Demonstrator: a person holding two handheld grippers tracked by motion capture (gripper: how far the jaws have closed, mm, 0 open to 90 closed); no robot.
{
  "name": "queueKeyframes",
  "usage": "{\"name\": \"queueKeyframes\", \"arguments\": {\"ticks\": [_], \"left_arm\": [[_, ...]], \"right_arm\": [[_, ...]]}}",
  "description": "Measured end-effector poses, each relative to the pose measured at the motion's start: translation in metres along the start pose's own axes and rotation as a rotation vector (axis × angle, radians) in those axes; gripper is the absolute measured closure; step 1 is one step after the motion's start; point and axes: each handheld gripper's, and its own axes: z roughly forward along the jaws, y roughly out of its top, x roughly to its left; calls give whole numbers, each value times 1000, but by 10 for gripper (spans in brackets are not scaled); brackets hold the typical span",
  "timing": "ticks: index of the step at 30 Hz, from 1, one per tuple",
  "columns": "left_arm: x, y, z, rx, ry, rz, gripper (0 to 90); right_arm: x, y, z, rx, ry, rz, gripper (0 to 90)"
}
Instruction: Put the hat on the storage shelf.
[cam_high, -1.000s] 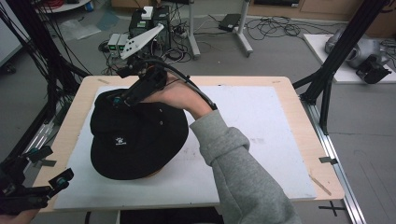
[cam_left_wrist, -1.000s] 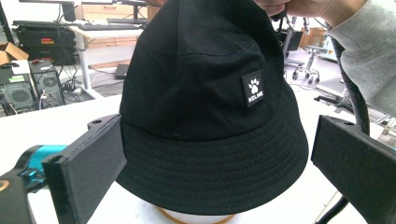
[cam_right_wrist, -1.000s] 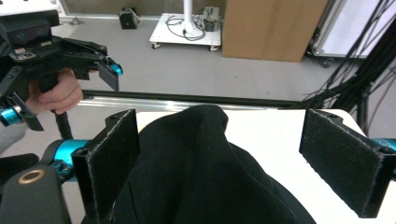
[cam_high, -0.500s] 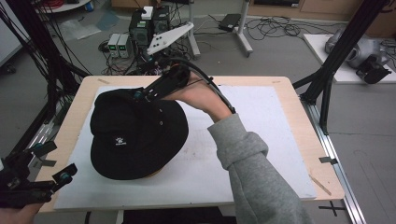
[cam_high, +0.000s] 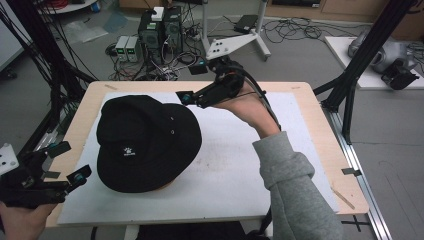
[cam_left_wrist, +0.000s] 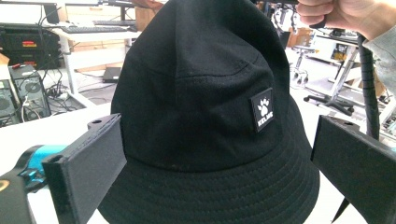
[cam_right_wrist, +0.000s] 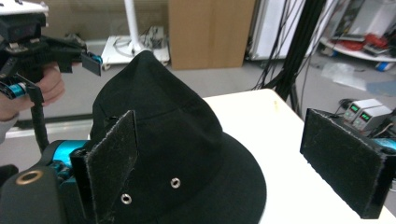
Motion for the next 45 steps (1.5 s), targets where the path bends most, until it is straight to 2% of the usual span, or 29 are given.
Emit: {"name": "queueKeyframes", "arguments": {"ticks": [1, 5, 8, 9, 12, 20, 22, 33, 39, 41, 45], "left_arm": [[0, 0, 1, 0, -3, 0, 36], [2, 0, 5, 1, -10, -3, 36], [3, 1, 7, 6, -12, 1, 36], [3, 1, 7, 4, -13, 1, 36], [4, 2, 8, 1, -12, 1, 36], [6, 2, 12, 5, -14, 1, 36], [6, 2, 12, 5, -17, 0, 36], [7, 2, 17, 9, -22, -2, 36], [7, 2, 19, 9, -23, -2, 36], [7, 2, 18, 4, -22, -5, 36], [8, 2, 18, 3, -22, -6, 36]], "right_arm": [[0, 0, 0, 0, 0, 0, 109], [-6, -14, -18, -6, -20, 25, 109], [-6, -17, -23, -3, -37, 37, 109], [-5, -21, -29, -20, -34, 25, 109], [-5, -28, -38, -35, -48, 31, 109], [-6, -43, -58, -50, -73, 45, 109], [-7, -52, -67, -54, -98, 49, 109], [-10, -76, -88, -66, -131, 94, 109], [-9, -92, -99, -78, -173, 104, 109], [-8, -102, -103, -62, -209, 111, 109], [-7, -113, -106, -57, -228, 109, 109]]}}
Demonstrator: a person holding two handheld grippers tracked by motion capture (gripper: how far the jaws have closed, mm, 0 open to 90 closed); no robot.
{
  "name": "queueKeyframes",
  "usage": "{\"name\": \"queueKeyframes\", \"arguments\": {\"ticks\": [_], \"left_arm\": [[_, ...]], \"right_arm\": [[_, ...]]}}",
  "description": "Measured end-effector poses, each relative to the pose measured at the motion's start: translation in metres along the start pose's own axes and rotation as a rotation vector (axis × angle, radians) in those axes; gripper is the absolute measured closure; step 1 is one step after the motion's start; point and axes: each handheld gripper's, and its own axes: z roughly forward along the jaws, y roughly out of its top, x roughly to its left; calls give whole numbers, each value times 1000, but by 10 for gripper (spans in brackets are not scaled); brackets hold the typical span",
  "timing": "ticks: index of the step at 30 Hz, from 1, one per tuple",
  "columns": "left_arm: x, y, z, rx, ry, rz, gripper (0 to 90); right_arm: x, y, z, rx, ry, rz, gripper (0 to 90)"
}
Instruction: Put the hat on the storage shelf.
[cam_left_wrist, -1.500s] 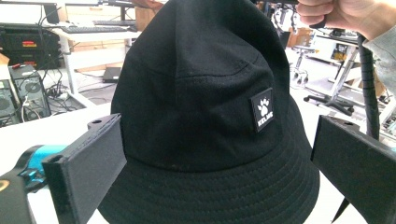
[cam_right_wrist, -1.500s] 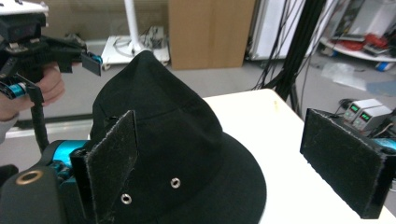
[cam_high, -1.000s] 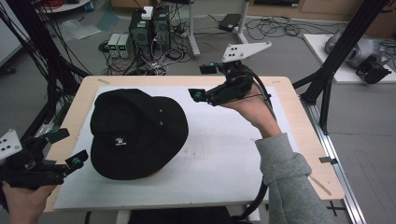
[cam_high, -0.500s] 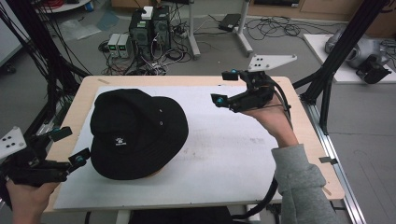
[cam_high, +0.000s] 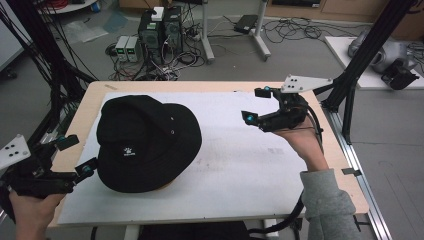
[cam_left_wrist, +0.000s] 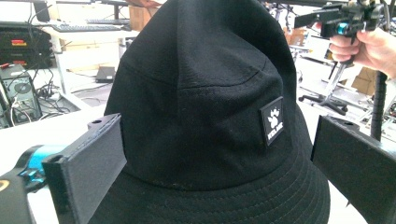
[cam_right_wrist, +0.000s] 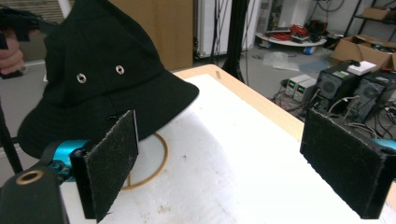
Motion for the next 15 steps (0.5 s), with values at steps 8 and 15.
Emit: {"name": "queueKeyframes", "arguments": {"ticks": [8, 15], "left_arm": [[1, -1, 1, 2, 2, -2, 36], [2, -1, 2, 0, 4, -5, 36]], "right_arm": [[-7, -32, -15, 2, -56, 41, 109], [-12, -53, -25, -14, -99, 78, 109]]}}
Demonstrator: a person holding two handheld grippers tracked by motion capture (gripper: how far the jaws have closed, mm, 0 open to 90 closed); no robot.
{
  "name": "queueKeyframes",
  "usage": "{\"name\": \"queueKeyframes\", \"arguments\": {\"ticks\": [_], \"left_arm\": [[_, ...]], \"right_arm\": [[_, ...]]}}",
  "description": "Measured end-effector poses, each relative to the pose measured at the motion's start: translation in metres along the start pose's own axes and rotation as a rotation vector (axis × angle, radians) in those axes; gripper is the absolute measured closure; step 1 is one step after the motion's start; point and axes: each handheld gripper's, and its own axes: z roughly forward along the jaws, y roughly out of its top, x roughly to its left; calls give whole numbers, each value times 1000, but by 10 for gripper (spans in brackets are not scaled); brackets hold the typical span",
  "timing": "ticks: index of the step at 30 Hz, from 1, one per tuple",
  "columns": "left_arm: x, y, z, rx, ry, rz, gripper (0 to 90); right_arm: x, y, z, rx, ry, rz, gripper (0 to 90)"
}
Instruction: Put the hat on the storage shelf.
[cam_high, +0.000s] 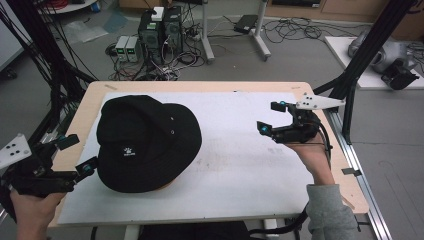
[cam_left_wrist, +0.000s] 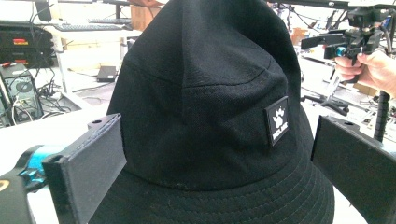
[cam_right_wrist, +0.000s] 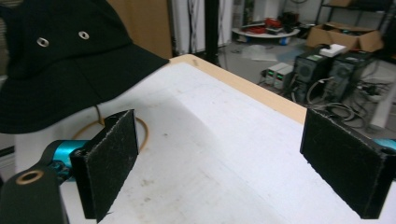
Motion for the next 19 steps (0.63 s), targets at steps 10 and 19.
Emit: {"name": "queueKeyframes", "arguments": {"ticks": [10, 19], "left_arm": [[0, -2, 2, 7, 6, 0, 36], [-1, -2, 4, 16, 12, 6, 36]], "right_arm": [[-4, -24, -17, -26, -62, 38, 109], [-6, -25, -22, -56, -60, 34, 109]]}}
